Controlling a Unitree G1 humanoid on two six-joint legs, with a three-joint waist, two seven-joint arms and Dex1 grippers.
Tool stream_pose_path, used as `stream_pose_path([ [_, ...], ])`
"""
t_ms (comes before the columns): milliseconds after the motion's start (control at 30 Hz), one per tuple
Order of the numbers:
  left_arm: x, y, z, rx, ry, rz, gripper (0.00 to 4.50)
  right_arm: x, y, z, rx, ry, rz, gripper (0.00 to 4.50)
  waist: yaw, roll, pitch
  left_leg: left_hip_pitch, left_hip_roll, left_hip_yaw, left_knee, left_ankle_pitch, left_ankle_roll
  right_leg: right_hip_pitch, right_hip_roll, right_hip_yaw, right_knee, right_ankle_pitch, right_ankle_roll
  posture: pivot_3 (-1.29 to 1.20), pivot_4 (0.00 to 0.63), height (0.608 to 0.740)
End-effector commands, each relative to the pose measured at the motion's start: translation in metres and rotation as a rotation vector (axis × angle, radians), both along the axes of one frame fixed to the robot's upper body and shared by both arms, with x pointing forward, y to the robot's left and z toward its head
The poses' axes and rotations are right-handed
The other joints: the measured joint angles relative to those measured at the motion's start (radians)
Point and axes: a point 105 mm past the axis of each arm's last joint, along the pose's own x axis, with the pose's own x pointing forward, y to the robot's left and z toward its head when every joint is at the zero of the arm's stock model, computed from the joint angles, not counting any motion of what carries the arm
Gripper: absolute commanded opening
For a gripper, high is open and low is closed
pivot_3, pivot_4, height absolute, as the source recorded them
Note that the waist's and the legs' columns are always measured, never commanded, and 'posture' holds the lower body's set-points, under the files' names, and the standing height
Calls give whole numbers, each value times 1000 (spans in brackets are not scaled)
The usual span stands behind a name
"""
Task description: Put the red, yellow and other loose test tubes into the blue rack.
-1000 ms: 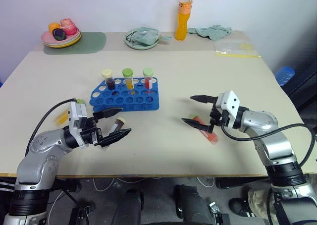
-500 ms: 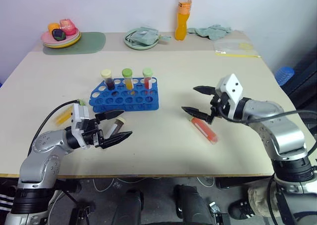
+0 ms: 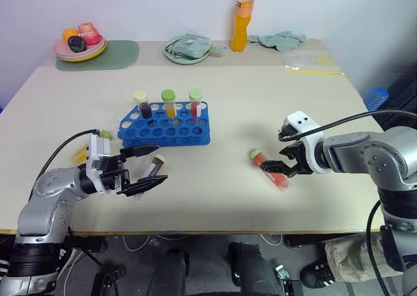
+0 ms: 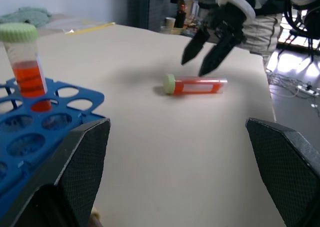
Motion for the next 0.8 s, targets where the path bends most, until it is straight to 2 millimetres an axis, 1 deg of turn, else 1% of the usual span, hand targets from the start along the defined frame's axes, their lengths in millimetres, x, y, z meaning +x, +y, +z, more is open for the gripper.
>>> stream_pose_path([
  [33,1,-2,5,-48,-2,31,4462,0,-9,-12,15,87,-95,4500,2,0,0,0,0,0,0,0,0,0,0,0,0,0,0,0,150,740],
  [100,0,-5,4,-50,1,32,4462,1,-9,-12,18,102,-125,4500,2,0,0,0,0,0,0,0,0,0,0,0,0,0,0,0,150,740],
  [267,-5,-6,3,-40,-4,50,4462,-4,13,-6,49,153,-76,4500,-1,0,0,0,0,0,0,0,0,0,0,0,0,0,0,0,150,740],
  [367,-7,-4,4,-27,-11,60,4462,-7,11,-10,3,150,-119,4500,4,0,0,0,0,0,0,0,0,0,0,0,1,0,0,0,150,740],
  [467,-9,-6,5,-18,-20,57,4462,-11,15,-13,-6,152,-161,4500,6,0,0,-1,0,0,1,0,0,1,0,0,-1,0,0,0,150,740],
  [633,-12,-9,9,-22,-37,62,4462,-7,10,-20,-68,121,-258,4500,2,0,0,-1,0,0,1,0,0,0,0,0,-2,0,0,0,150,740],
  [767,-13,-9,11,-19,-39,68,4462,-8,11,-24,-79,131,-254,4500,3,0,0,-1,0,0,1,0,0,1,1,0,-2,0,0,0,150,740],
  [800,-13,-8,11,-17,-40,70,4500,-9,11,-26,-90,130,-250,3969,3,0,0,-1,0,0,1,0,0,1,1,0,-2,0,0,0,150,740],
])
